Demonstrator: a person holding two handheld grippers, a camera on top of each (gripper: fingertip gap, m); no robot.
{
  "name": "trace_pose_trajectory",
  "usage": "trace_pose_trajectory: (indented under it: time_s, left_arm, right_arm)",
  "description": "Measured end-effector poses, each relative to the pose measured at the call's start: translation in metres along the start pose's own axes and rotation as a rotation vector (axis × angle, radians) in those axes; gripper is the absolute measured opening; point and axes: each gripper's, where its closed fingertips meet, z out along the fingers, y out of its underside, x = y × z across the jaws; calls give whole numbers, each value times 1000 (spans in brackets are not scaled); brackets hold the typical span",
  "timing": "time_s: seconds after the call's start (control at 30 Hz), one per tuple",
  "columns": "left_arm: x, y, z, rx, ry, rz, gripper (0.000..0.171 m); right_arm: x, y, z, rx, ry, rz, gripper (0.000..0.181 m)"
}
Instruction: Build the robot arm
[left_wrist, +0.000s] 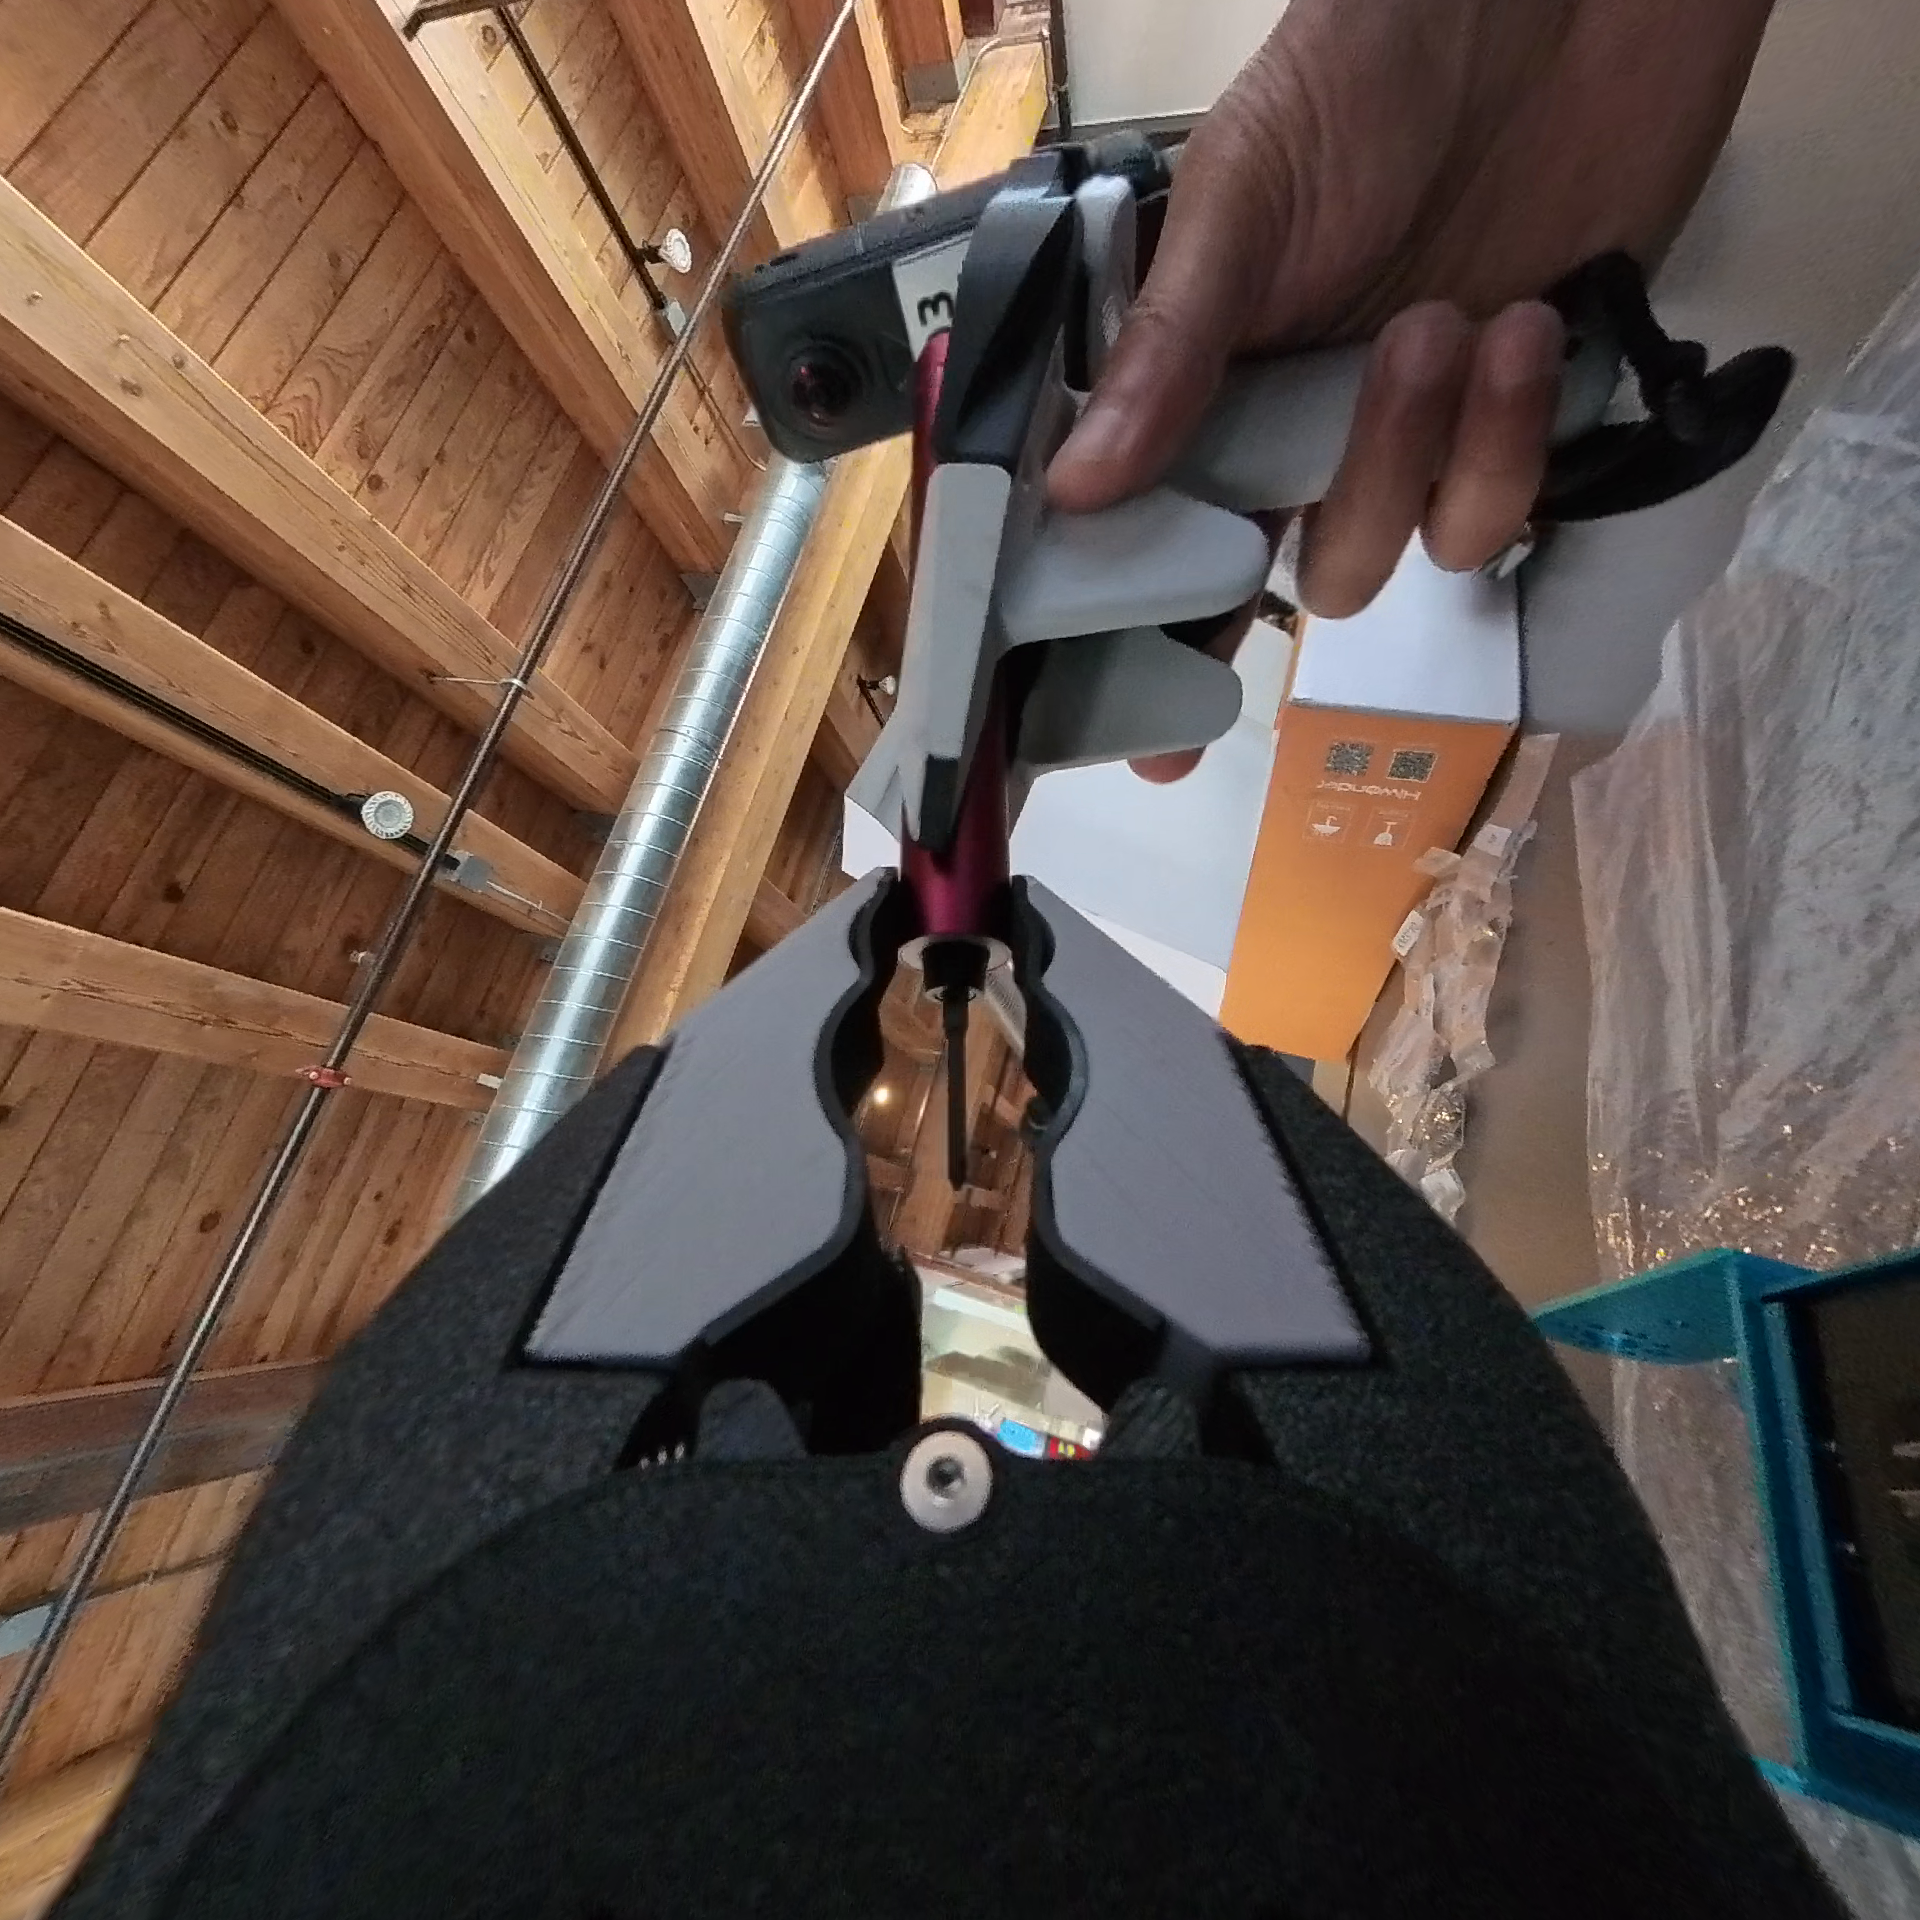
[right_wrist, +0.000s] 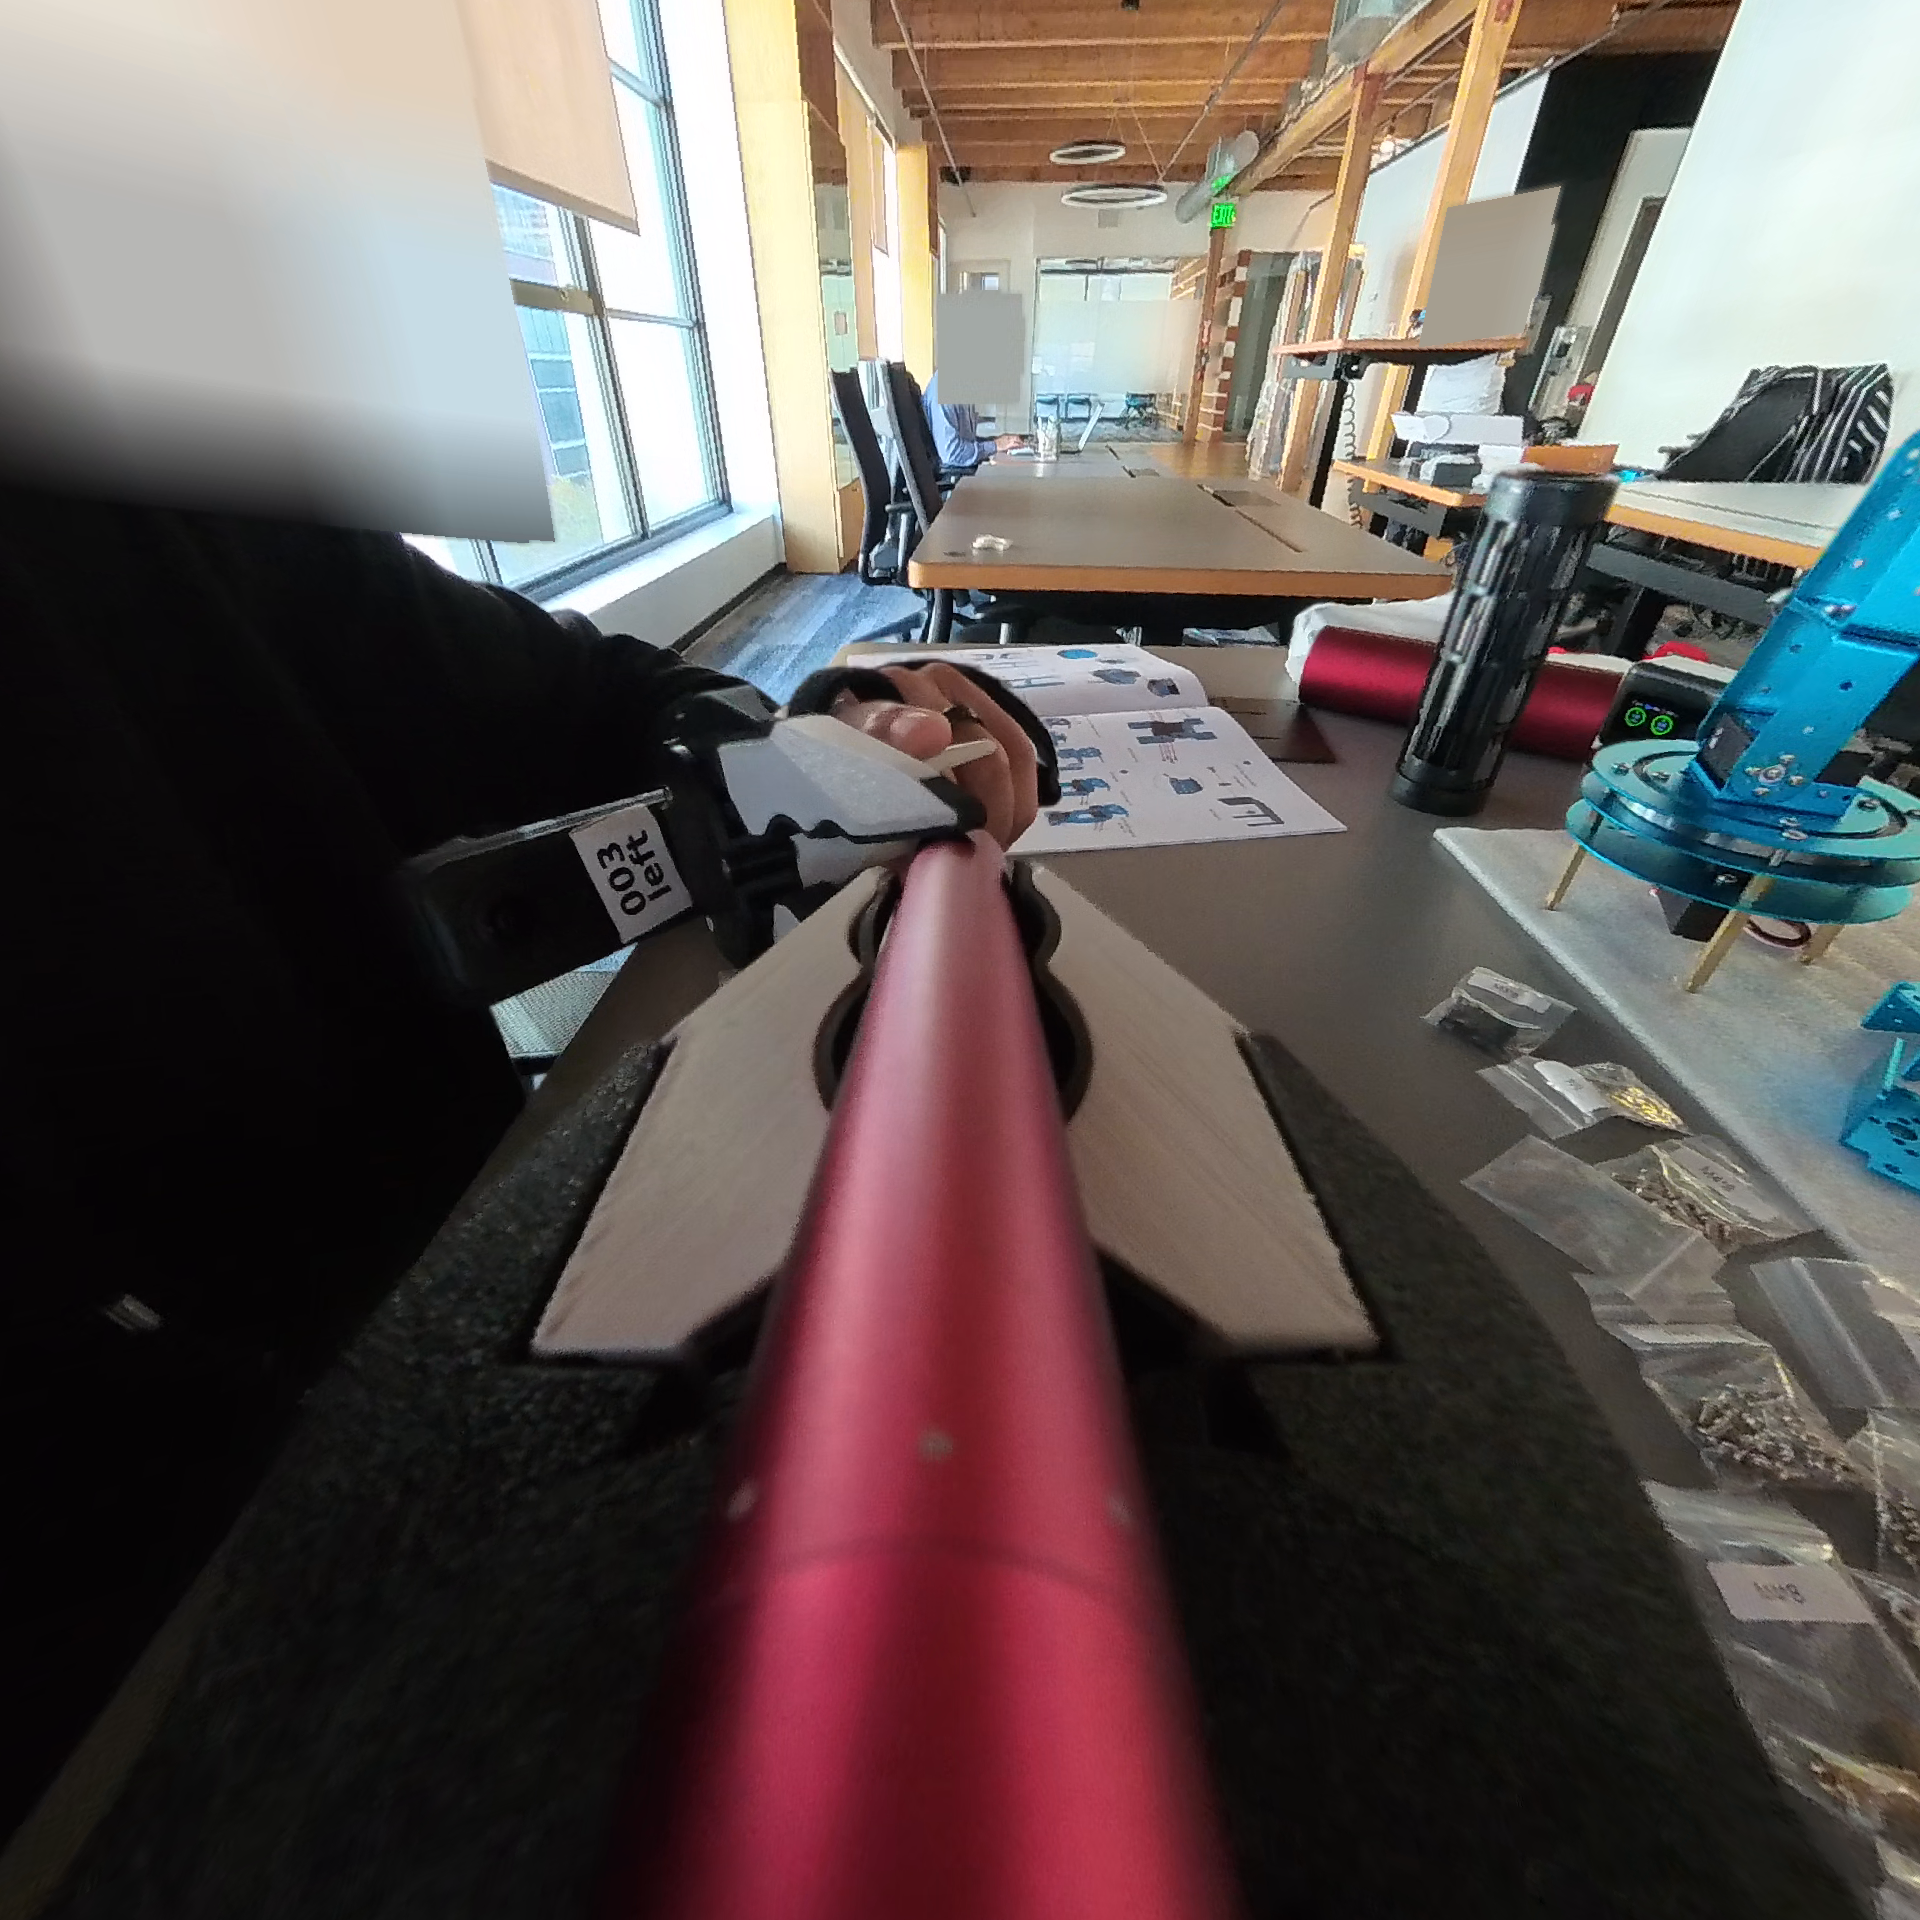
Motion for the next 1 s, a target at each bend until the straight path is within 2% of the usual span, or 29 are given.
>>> trace_pose_trajectory:
  time_s: [0.2, 0.6, 0.77, 0.87, 0.93, 1.0]
  left_arm:
    - [-3, -5, -2, 14, 14, -58, 19]
    - [-1, -6, -1, 16, 25, -88, 20]
    - [-3, -6, -3, 20, 61, -216, 28]
    - [-1, -8, 2, -1, 34, -121, 26]
    - [2, -10, 1, 9, 45, -128, 21]
    - [2, -7, -1, 4, 52, -154, 26]
  right_arm:
    - [-7, -3, -1, -2, -3, -117, 23]
    - [-9, -1, -3, -38, -2, -124, 22]
    - [-4, -2, -10, -52, 15, -143, 23]
    - [-10, -5, -6, -44, 11, -190, 23]
    - [-12, 0, -1, -75, 13, -208, 23]
    - [-10, 2, 0, -76, 38, -212, 22]
